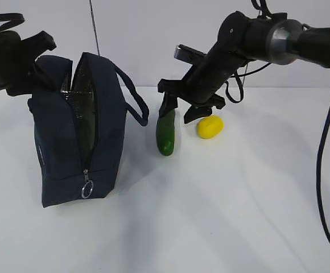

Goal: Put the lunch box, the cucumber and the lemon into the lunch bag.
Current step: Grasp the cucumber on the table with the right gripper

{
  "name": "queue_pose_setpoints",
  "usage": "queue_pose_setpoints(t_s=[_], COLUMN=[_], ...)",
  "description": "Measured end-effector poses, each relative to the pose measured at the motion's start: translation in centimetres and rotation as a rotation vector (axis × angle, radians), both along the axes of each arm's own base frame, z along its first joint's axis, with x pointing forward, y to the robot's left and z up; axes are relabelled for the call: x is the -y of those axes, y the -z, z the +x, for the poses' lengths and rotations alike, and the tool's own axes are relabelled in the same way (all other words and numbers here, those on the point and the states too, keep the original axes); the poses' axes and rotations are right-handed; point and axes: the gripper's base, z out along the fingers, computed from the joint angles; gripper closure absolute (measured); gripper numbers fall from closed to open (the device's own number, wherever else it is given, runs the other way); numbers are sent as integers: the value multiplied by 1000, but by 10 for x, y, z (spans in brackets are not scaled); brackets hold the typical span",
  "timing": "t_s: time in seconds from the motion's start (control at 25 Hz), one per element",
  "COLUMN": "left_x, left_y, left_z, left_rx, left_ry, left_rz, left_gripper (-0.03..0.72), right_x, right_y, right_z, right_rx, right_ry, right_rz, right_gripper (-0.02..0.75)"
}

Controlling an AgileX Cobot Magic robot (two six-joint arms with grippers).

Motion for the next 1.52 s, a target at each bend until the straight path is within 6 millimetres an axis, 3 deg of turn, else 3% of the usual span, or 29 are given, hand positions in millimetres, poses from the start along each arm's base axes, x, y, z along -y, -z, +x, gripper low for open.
queue_pose_setpoints(t_s=[0.6, 0.88, 1.52], left_x=[0, 0, 0], left_y=[0, -1, -1], left_z=[0, 1, 2], left_rx=[2, 14, 20], left_ry=[-4, -10, -14], left_rz=[-5, -6, -8], left_gripper=[685, 685, 685], right_x=[-5, -17, -16], right_y=[15, 16, 32], right_z=[6, 12, 14], right_rx=[-5, 7, -27], right_ry=[37, 43, 59], right_rz=[-17, -16, -41], right_gripper=[189, 189, 188])
